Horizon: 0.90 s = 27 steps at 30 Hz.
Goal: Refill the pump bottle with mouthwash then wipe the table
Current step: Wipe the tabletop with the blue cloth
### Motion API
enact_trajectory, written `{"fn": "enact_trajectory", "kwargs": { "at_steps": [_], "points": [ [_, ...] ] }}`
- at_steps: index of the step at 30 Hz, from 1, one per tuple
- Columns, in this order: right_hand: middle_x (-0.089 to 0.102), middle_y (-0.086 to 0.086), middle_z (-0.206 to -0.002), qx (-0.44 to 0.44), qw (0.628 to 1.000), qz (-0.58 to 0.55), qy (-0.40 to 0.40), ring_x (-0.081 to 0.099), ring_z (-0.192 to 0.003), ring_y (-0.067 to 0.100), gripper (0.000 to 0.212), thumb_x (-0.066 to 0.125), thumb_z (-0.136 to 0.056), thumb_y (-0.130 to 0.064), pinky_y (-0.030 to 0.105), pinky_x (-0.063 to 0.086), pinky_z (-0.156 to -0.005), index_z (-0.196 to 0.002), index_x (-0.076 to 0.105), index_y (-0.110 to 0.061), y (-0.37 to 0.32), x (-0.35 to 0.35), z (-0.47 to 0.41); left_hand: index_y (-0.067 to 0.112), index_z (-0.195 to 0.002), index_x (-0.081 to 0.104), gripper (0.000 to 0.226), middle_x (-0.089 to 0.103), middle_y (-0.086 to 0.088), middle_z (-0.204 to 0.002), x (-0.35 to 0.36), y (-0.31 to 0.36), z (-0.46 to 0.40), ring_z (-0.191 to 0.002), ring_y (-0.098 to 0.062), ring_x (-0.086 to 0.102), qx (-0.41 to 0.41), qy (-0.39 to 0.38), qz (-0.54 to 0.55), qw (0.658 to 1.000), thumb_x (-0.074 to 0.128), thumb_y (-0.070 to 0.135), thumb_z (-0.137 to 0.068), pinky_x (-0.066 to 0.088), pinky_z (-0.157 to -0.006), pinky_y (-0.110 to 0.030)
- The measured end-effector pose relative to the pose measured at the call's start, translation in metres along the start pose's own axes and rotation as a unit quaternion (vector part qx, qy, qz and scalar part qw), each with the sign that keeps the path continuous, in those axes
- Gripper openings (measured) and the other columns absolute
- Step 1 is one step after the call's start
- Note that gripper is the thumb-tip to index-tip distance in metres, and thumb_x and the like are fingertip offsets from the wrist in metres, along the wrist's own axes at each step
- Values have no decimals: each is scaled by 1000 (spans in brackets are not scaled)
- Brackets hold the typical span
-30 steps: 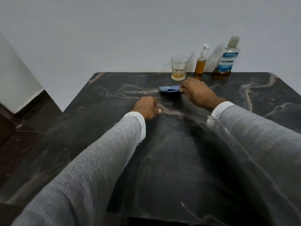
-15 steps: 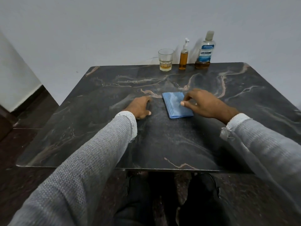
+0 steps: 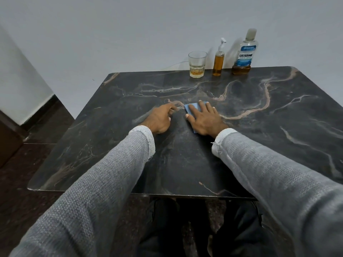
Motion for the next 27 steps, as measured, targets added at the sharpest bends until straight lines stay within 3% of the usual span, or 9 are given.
{"fn": "enact_trajectory", "kwargs": {
  "at_steps": [3, 6, 11, 20, 23, 27],
  "points": [
    [8, 12, -161, -53, 998, 17, -1, 7, -147, 36, 57, 18, -99, -55, 49, 7, -117, -151, 16, -31, -31, 6, 4, 12, -129, 57, 44, 62, -10, -127, -11, -3, 2, -119, -25, 58, -6, 48, 41, 998, 44, -7, -91, 43, -108, -38],
    [11, 12, -161, -106, 994, 9, 4, 8, -147, 34, 55, 20, -100, -51, 47, 7, -118, -152, 18, -31, -55, 12, 22, 8, -124, 59, 40, 65, -9, -123, -23, -8, 7, -116, -22, 60, 2, 82, 46, 996, 44, -9, -91, 43, -106, -31],
    [11, 8, -162, -139, 990, 4, 4, 6, -149, 29, 58, 20, -99, -52, 44, 7, -119, -153, 17, -31, -44, 13, 64, 9, -123, 60, 37, 65, -7, -123, -31, -13, 14, -115, -20, 60, -7, 95, 48, 994, 46, -7, -93, 44, -107, -33],
    [14, 15, -160, 65, 997, -11, 47, 8, -147, 35, 58, 24, -100, -48, 49, 7, -120, -151, 23, -21, 48, -15, 48, 14, -121, 63, 32, 65, -2, -125, -23, -12, 12, -116, -19, 59, -12, 105, 54, 993, 49, 0, -95, 43, -108, -35],
    [10, 16, -161, 78, 996, -10, 41, 8, -147, 37, 59, 24, -100, -47, 50, 7, -119, -151, 20, -20, 32, -14, 21, 14, -119, 63, 32, 65, -1, -124, -23, -10, 12, -116, -17, 60, 8, 115, 62, 991, 50, -1, -95, 44, -107, -33],
    [5, 16, -161, 31, 999, -3, 9, 3, -147, 39, 58, 20, -100, -49, 51, 4, -119, -153, 13, -26, -20, -7, -2, 17, -118, 64, 31, 66, 0, -124, -29, -10, 13, -116, -17, 60, 18, 129, 61, 990, 50, 1, -95, 44, -107, -35]
  ]
}}
Point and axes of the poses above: each hand's wrist, its own z-axis away from the middle knuckle, its own x-axis out of the palm, y = z × x, the point moved 6 cm from there along -z, towards the middle knuckle
